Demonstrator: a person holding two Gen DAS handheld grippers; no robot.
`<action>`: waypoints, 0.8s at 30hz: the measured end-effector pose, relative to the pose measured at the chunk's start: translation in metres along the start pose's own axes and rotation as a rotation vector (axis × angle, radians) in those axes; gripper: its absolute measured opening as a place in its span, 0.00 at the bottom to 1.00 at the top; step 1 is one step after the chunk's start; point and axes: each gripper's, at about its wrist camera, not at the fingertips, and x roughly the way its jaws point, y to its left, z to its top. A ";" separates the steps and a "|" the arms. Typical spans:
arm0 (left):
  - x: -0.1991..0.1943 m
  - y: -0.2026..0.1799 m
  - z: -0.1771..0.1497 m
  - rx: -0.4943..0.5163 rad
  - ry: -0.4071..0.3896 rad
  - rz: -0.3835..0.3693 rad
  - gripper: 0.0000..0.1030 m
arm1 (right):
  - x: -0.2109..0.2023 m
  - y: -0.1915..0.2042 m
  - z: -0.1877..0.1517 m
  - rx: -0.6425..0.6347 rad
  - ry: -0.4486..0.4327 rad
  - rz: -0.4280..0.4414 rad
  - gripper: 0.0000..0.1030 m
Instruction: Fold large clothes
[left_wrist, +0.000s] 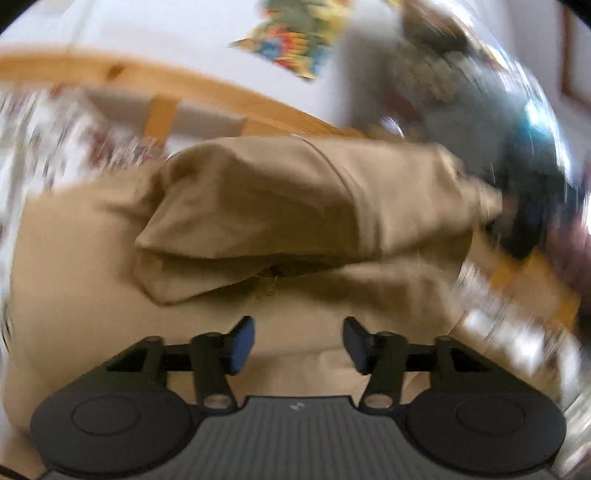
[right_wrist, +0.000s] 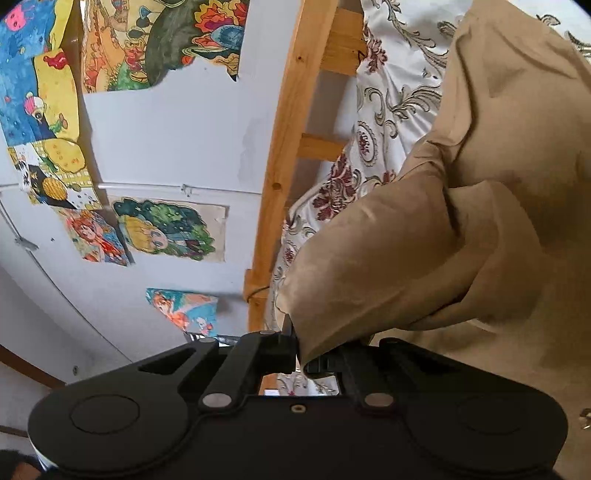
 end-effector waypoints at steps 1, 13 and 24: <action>-0.002 0.010 0.004 -0.091 -0.005 -0.039 0.64 | -0.001 -0.001 0.000 -0.003 0.001 0.000 0.02; 0.017 0.082 0.030 -0.562 -0.147 -0.103 0.72 | -0.019 -0.022 -0.009 0.041 -0.029 -0.007 0.03; 0.041 0.097 0.023 -0.744 -0.200 -0.147 0.72 | -0.013 -0.021 -0.004 0.131 -0.063 0.097 0.03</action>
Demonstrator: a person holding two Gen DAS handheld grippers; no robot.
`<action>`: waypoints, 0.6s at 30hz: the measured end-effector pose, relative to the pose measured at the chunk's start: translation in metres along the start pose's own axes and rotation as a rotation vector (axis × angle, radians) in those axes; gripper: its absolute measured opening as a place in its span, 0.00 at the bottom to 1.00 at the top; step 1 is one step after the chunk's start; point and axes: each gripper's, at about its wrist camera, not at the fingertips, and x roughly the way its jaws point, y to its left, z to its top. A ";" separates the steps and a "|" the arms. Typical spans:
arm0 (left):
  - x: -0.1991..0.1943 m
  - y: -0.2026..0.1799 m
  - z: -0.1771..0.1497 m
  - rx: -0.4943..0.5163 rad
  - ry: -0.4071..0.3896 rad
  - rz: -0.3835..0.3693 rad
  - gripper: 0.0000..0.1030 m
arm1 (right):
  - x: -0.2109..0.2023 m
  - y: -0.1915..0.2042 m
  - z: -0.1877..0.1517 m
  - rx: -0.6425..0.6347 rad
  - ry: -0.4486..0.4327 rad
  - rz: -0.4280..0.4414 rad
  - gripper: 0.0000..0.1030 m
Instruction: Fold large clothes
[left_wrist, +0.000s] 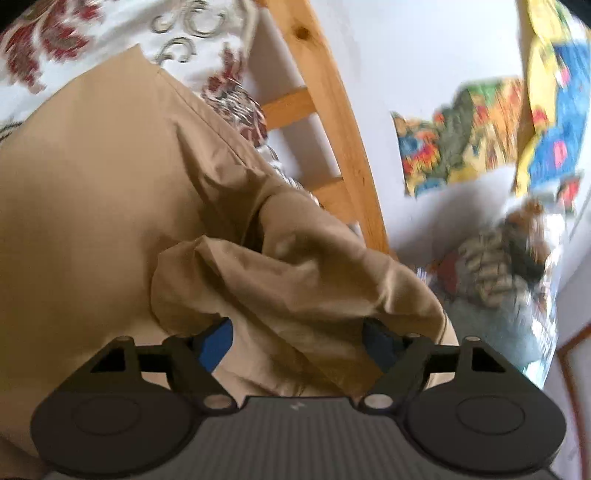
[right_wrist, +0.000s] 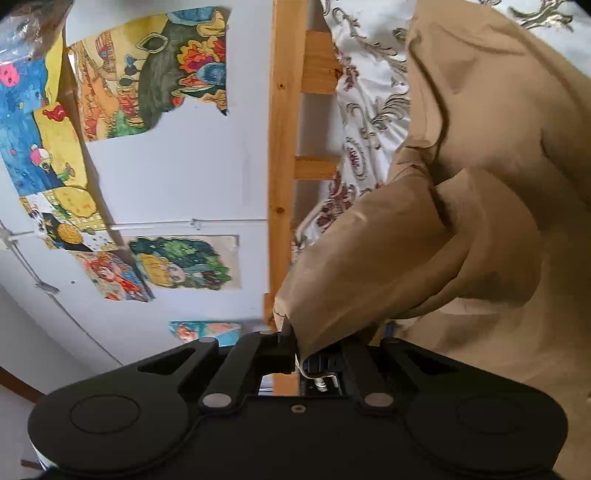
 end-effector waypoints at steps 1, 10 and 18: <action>0.001 0.001 0.002 -0.020 -0.011 -0.020 0.65 | 0.002 0.001 -0.001 0.000 0.005 0.001 0.03; -0.014 -0.014 0.012 -0.044 0.009 0.048 0.00 | -0.005 -0.002 0.001 -0.063 0.007 -0.055 0.06; -0.035 -0.047 0.020 -0.161 0.096 0.122 0.00 | -0.015 0.012 -0.036 -0.624 0.032 -0.357 0.51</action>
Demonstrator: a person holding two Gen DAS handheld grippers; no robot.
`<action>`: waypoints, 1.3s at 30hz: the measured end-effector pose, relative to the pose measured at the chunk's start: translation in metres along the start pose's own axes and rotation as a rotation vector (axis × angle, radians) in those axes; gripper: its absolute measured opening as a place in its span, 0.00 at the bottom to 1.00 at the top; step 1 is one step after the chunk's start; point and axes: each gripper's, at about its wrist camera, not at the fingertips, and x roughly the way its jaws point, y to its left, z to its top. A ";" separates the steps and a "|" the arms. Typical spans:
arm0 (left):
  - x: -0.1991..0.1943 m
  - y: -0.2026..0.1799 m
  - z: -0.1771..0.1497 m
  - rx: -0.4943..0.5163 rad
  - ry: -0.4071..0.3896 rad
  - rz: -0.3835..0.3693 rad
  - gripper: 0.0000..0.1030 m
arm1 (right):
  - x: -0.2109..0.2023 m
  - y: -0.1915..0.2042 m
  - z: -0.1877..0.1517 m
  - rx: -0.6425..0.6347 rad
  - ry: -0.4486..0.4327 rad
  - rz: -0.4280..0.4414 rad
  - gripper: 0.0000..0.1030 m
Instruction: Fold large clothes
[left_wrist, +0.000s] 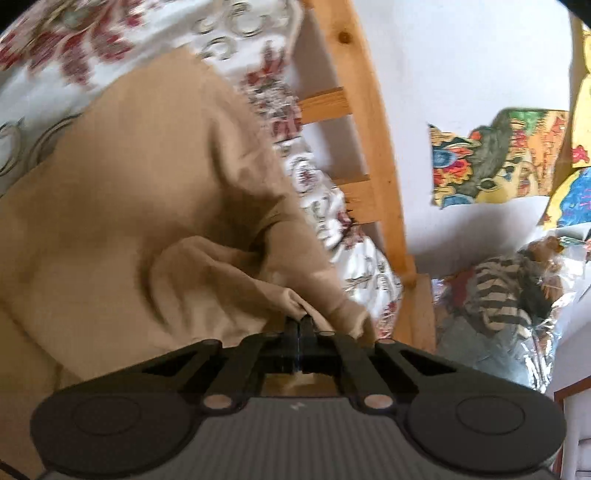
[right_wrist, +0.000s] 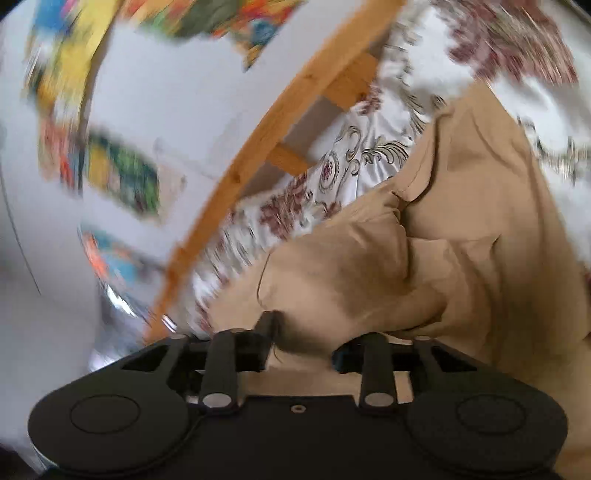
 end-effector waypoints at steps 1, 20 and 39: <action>0.002 -0.011 0.001 0.016 -0.003 -0.011 0.00 | -0.002 0.004 -0.011 -0.052 0.007 -0.002 0.57; -0.003 -0.025 0.009 0.170 0.057 -0.082 0.00 | 0.140 -0.019 -0.035 0.331 -0.294 0.025 0.26; -0.007 0.006 -0.054 0.782 0.337 -0.011 0.00 | 0.162 0.014 0.013 -0.413 -0.185 -0.052 0.15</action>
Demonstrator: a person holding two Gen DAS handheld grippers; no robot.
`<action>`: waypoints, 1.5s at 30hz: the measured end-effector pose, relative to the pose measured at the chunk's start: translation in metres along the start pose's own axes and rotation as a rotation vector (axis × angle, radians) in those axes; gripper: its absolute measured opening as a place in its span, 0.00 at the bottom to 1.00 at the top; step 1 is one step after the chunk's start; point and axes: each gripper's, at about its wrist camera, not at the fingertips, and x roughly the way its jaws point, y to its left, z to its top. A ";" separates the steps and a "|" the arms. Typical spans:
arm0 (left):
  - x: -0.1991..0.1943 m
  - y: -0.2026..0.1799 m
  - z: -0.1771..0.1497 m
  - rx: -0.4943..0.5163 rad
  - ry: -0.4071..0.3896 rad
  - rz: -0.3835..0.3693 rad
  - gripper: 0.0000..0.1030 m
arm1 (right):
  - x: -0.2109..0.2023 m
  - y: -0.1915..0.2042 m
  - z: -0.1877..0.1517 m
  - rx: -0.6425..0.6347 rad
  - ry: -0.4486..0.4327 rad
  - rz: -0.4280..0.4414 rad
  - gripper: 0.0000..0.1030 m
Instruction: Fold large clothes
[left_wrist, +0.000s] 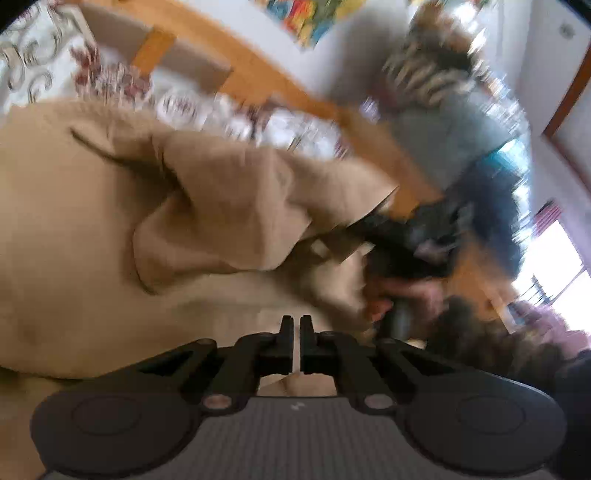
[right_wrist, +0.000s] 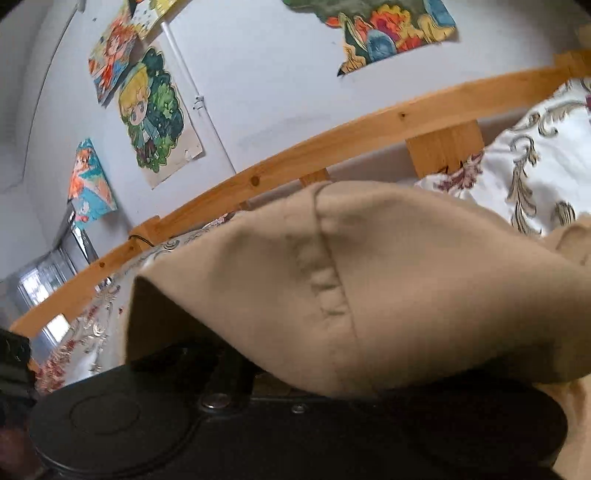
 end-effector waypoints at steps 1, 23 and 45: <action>0.015 -0.001 0.001 0.039 0.032 0.035 0.00 | -0.005 0.002 -0.003 -0.007 0.012 0.002 0.16; 0.026 0.030 0.019 0.243 -0.016 0.460 0.01 | -0.060 -0.041 -0.024 -0.321 0.220 -0.432 0.16; 0.029 0.049 0.050 -0.179 -0.015 0.377 0.00 | -0.085 -0.074 -0.007 0.254 0.188 -0.394 0.37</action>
